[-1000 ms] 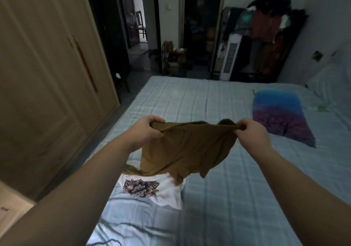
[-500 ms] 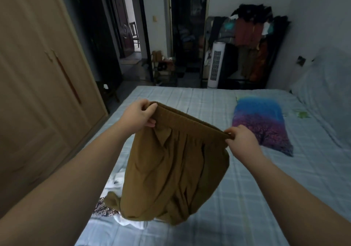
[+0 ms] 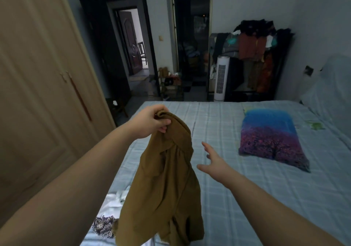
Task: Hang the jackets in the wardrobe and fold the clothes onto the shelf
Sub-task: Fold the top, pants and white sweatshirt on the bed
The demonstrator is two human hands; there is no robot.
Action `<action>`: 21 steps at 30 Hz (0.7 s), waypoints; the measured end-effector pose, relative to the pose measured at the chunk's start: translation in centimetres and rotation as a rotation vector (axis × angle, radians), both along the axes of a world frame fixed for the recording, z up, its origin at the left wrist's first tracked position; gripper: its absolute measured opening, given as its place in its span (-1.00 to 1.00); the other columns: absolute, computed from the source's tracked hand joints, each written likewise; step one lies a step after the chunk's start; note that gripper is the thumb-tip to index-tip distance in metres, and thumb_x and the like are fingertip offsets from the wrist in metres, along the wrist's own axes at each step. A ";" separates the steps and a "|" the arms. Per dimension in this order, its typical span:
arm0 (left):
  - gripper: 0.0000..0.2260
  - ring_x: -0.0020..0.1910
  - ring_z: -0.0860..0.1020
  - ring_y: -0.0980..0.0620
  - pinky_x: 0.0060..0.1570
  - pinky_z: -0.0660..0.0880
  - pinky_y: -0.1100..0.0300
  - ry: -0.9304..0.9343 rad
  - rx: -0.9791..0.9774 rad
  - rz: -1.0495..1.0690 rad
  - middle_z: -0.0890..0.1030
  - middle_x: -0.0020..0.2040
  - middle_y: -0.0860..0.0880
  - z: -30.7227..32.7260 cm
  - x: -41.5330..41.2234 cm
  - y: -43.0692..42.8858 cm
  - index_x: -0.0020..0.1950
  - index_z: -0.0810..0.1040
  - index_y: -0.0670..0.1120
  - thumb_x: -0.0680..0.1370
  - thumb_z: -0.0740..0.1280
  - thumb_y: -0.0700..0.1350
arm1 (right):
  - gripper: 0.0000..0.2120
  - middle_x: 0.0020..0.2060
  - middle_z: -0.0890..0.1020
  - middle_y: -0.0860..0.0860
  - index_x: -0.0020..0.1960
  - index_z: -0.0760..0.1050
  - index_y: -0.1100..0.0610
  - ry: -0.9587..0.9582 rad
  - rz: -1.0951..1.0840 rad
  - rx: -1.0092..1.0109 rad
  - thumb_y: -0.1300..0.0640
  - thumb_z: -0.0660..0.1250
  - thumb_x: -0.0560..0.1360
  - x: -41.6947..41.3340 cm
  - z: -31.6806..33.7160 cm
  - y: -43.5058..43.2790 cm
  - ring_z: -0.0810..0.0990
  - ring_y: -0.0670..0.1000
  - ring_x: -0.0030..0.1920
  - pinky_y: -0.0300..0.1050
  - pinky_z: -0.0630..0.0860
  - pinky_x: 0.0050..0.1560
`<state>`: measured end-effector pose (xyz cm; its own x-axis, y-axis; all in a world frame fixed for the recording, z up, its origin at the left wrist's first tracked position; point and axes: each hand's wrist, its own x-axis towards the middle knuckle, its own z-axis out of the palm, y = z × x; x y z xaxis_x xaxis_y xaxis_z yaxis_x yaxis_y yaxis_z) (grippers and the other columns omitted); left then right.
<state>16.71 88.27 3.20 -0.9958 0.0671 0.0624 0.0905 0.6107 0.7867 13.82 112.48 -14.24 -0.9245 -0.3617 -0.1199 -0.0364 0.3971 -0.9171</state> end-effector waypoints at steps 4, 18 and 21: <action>-0.87 -0.07 0.67 -0.07 -0.01 0.65 0.07 0.050 0.006 -0.056 0.62 -0.04 -0.15 2.0 0.7 -1.8 0.02 0.58 -0.09 0.55 0.38 -0.30 | -0.25 0.54 0.24 0.08 0.59 0.10 -0.04 -0.212 -0.055 -0.222 0.30 0.35 0.53 -1.3 0.2 -0.8 0.29 0.13 0.49 0.07 0.34 0.39; -0.91 -0.17 0.68 -0.11 -0.12 0.67 0.11 0.034 0.051 0.339 0.67 -0.17 -0.19 -0.9 3.9 -7.0 0.03 0.60 -0.17 0.54 0.43 -0.25 | -0.68 -0.01 0.70 0.02 0.18 0.53 0.07 -0.333 -0.041 -0.448 0.37 0.35 0.51 -3.0 -1.1 -1.5 0.66 0.00 -0.03 -0.10 0.55 -0.10; -0.93 -0.21 0.70 -0.09 -0.11 0.67 0.09 0.008 0.014 0.454 0.69 -0.21 -0.19 -2.0 5.0 -8.3 0.01 0.62 -0.15 0.55 0.43 -0.20 | -0.68 0.08 0.66 0.16 0.23 0.50 0.21 -0.246 -0.050 -0.445 0.40 0.34 0.50 -4.6 0.2 -0.7 0.66 0.10 0.06 -0.14 0.58 -0.07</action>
